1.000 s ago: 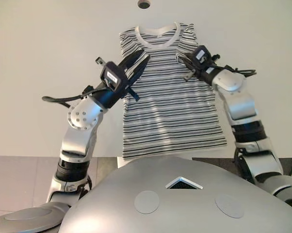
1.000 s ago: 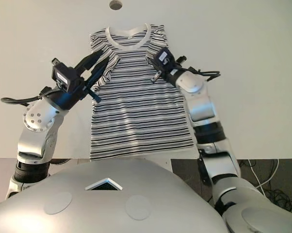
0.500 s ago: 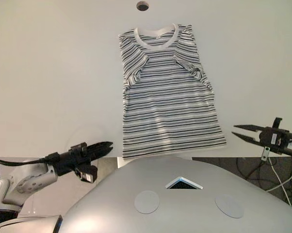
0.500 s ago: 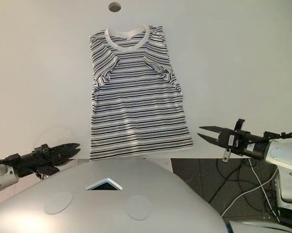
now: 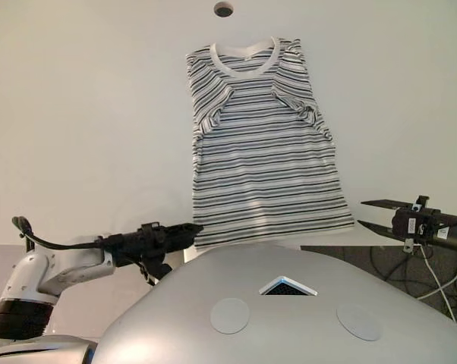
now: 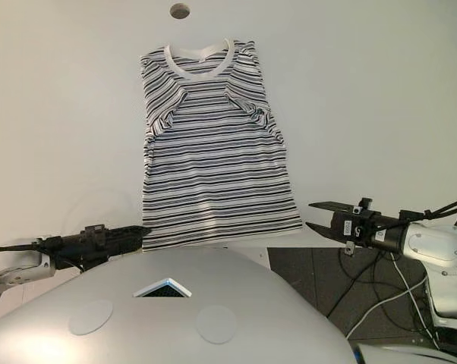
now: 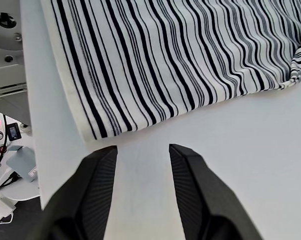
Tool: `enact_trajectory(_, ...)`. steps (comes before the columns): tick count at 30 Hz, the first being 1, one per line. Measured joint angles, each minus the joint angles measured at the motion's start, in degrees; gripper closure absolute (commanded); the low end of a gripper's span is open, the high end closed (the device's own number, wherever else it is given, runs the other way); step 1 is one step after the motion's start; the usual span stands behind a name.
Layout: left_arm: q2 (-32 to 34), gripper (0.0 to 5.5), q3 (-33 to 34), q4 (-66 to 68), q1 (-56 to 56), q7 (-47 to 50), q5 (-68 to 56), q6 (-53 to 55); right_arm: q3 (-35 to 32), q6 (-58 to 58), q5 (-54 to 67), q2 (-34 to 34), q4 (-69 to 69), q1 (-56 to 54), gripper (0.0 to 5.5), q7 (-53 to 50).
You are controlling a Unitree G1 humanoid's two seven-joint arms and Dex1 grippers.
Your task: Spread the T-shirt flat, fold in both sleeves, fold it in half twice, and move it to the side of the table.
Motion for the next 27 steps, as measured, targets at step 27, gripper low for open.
enact_trajectory(27, 5.23, 5.46, -4.91, -2.79, -1.25, -2.55, -0.38, 3.85, 2.36, 1.77, -1.45, -5.78, -0.97, -1.39, 3.51, -0.13)
